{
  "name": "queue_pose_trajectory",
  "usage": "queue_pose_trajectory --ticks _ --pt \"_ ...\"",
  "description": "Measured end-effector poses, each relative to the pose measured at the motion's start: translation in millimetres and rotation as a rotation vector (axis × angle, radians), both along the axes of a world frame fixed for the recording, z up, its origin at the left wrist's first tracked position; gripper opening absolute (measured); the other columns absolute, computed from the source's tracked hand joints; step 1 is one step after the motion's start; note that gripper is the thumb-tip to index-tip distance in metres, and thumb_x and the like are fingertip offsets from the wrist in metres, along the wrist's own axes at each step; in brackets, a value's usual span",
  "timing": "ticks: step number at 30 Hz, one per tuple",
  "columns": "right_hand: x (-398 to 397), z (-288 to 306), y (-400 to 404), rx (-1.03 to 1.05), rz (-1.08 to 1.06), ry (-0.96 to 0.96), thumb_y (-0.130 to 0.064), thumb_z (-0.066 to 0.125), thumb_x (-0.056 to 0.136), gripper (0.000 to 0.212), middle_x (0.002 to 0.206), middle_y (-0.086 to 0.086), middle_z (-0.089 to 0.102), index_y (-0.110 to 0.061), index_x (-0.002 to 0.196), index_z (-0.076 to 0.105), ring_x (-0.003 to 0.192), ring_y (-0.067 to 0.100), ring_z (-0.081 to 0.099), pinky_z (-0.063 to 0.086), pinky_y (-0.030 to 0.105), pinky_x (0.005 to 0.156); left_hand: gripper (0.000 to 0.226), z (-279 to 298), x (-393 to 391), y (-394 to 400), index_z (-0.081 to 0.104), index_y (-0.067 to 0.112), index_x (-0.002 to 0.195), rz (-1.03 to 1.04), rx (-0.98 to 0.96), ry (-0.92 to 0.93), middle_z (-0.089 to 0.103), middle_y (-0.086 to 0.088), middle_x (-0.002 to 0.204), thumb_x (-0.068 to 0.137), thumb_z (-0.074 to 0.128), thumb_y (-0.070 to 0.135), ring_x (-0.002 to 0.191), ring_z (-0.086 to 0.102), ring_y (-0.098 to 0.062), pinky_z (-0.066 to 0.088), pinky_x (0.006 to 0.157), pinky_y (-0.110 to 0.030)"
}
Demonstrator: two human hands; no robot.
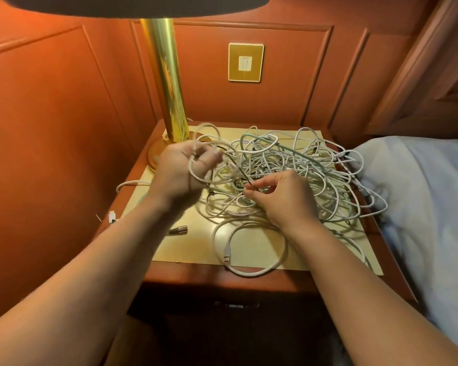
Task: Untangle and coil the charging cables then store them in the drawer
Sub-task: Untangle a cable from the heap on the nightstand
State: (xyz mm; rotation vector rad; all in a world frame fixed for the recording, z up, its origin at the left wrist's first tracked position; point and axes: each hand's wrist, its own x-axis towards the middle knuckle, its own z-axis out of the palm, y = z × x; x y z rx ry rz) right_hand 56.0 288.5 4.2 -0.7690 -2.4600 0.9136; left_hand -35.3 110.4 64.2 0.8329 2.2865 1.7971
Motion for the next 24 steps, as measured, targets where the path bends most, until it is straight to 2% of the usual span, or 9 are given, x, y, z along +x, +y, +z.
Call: queue_pose_trajectory --ticks 3,6,11,15,18,21,24 --pt "-0.1 -1.0 1.3 -0.004 -0.003 -0.043 -0.053 0.087 0.078 0.018 0.078 -0.016 0.070 -0.041 0.090 0.082 0.070 0.008 0.063 0.042 0.025 0.057 0.024 18.5 -11.9 -16.4 0.066 -0.005 0.101 0.148 0.234 -0.101 0.068 -0.002 0.086 0.104 0.058 0.018 0.061 0.059 0.002 0.043 0.054 -0.013" --pt "-0.8 -0.5 -1.0 0.004 -0.002 -0.059 -0.056 0.086 0.078 0.020 0.076 -0.016 0.069 -0.041 0.091 0.082 0.071 0.008 0.064 0.046 0.027 0.058 0.022 14.3 -19.0 -26.6 0.067 -0.001 0.099 0.216 0.295 -0.129 0.062 -0.001 0.080 0.105 0.056 0.018 0.049 0.049 0.003 0.035 0.044 -0.010" --pt "-2.6 -2.5 -1.4 -0.031 0.004 -0.047 -0.056 0.086 0.078 0.023 0.085 -0.011 0.075 -0.039 0.093 0.083 0.070 0.011 0.066 0.045 0.027 0.057 0.029 -12.7 -12.0 -14.5 0.068 -0.004 0.098 0.097 0.102 -0.143 0.063 0.003 0.077 0.101 0.063 0.024 0.054 0.053 0.008 0.040 0.053 -0.012" --pt "-5.7 -6.4 -0.6 -0.076 -0.017 -0.036 -0.058 0.087 0.075 0.023 0.092 -0.012 0.078 -0.039 0.089 0.083 0.078 0.010 0.070 0.058 0.034 0.067 0.019 -39.6 0.8 9.8 0.073 0.006 0.091 -0.018 -0.052 -0.050 0.074 -0.008 0.082 0.097 0.069 0.023 0.072 0.064 -0.008 0.049 0.066 -0.024" --pt "-6.9 -7.5 0.6 -0.080 -0.019 -0.028 -0.056 0.087 0.074 0.023 0.091 -0.010 0.079 -0.038 0.088 0.083 0.081 0.013 0.072 0.060 0.037 0.070 0.011 -50.9 7.8 24.9 0.076 0.008 0.086 -0.051 -0.050 -0.041 0.075 -0.006 0.078 0.094 0.074 0.016 0.069 0.064 -0.010 0.050 0.066 -0.026" --pt "-7.4 -8.0 2.2 -0.076 -0.008 -0.046 -0.048 0.086 0.078 0.016 0.090 -0.007 0.079 -0.037 0.089 0.082 0.080 0.018 0.073 0.062 0.040 0.072 0.006 -56.5 10.8 33.4 0.079 0.008 0.089 -0.039 0.002 -0.078 0.077 -0.004 0.081 0.088 0.080 0.014 0.074 0.071 -0.016 0.053 0.067 -0.027" --pt "-4.7 -7.1 2.3 -0.024 -0.001 -0.086 -0.032 0.083 0.082 0.010 0.089 -0.006 0.078 -0.037 0.091 0.082 0.083 0.021 0.072 0.062 0.041 0.075 0.014 -61.8 12.2 39.4 0.079 0.010 0.098 -0.045 -0.013 -0.100 0.078 0.000 0.085 0.085 0.083 0.013 0.077 0.072 -0.009 0.052 0.068 -0.018"
